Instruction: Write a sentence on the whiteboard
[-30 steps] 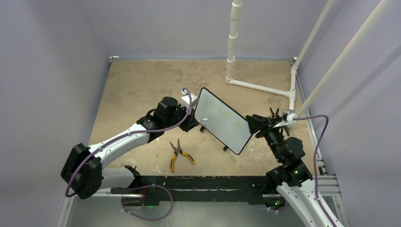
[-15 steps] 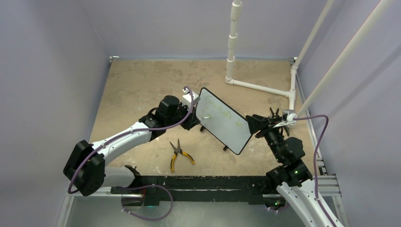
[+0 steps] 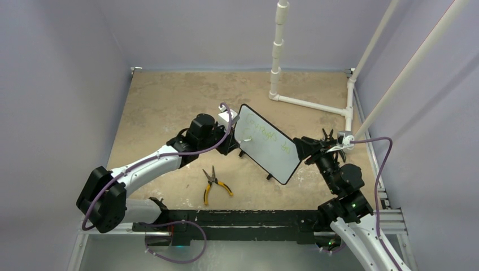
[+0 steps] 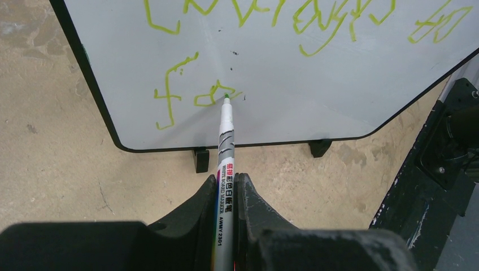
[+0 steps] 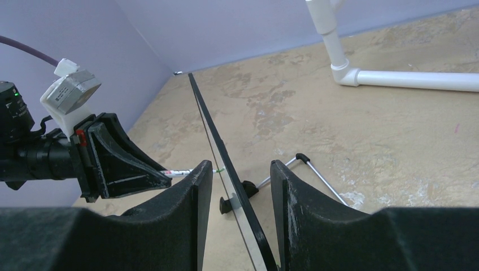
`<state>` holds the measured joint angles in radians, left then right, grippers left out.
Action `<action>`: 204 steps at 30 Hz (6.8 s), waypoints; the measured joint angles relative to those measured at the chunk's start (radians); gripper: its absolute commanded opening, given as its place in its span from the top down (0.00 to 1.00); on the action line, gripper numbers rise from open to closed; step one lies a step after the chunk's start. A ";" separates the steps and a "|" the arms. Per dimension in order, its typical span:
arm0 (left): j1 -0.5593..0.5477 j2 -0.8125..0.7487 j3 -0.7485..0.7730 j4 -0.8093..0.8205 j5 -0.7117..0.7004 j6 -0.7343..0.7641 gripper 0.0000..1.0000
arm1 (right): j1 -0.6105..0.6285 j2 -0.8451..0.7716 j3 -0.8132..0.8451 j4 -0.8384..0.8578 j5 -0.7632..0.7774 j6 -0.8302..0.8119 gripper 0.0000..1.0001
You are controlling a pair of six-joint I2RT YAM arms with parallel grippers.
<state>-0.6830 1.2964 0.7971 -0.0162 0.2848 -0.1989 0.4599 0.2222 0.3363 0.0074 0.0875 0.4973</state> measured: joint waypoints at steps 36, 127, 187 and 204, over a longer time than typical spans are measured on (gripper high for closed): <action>0.000 0.014 0.000 0.013 0.038 -0.018 1.00 | 0.000 0.000 0.000 0.000 0.000 0.000 0.55; -0.053 0.018 -0.004 0.042 0.034 -0.011 1.00 | 0.000 -0.029 0.000 0.000 0.000 0.000 0.54; -0.059 -0.006 -0.010 0.060 0.003 -0.052 1.00 | 0.000 -0.028 0.000 0.000 0.000 0.000 0.53; -0.064 -0.001 -0.010 0.059 0.029 -0.044 1.00 | 0.000 -0.028 0.000 0.000 0.000 0.000 0.53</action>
<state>-0.7475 1.2953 0.7868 0.0425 0.3141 -0.2432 0.4599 0.1940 0.3363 0.0074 0.0875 0.4969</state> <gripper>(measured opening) 0.114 0.467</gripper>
